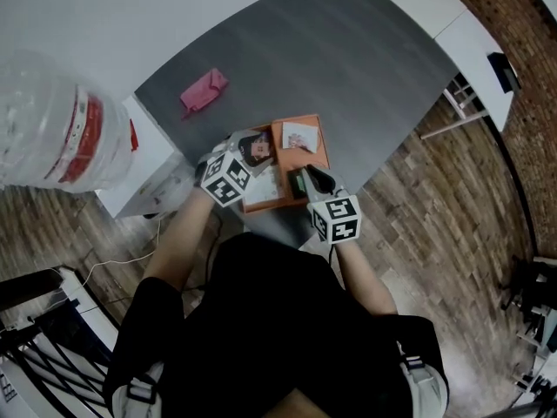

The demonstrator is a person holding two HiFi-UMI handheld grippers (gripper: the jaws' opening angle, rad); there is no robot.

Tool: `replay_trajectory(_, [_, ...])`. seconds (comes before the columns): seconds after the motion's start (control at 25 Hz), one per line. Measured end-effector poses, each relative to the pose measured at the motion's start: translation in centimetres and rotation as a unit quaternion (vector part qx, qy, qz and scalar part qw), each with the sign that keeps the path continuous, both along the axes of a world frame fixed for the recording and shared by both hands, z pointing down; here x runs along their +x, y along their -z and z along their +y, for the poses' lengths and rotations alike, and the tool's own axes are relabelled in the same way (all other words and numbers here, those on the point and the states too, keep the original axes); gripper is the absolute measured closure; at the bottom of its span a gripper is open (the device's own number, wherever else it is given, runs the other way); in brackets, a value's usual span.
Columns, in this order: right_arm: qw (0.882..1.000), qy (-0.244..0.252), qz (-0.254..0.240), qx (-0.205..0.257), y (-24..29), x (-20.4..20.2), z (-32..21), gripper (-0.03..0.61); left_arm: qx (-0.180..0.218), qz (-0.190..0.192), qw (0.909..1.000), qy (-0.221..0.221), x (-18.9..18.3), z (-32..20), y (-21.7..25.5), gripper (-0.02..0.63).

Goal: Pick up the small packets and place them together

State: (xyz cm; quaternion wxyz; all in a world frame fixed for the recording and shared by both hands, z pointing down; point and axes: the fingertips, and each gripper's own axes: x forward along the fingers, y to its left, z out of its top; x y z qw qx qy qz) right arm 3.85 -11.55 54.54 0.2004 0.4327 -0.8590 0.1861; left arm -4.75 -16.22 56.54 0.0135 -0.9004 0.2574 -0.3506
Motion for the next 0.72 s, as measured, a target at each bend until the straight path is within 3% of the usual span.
replay_trajectory(0.24, [1.0, 0.026, 0.006, -0.006, -0.4, -1.6, 0.3, 0.545, -0.03, -0.083, 0.9959, -0.022, -2.3, 1.8, -4.1, 0.377])
replay_trajectory(0.56, [1.0, 0.01, 0.011, -0.015, -0.7, -0.7, -0.1, 0.545, -0.037, -0.13, 0.9895, -0.052, -2.2, 1.3, -6.5, 0.377])
replay_trajectory(0.72, [1.0, 0.002, 0.011, -0.023, -1.1, -0.4, 0.1, 0.545, -0.035, -0.172, 0.9812, -0.08, -1.9, 0.6, -8.0, 0.377])
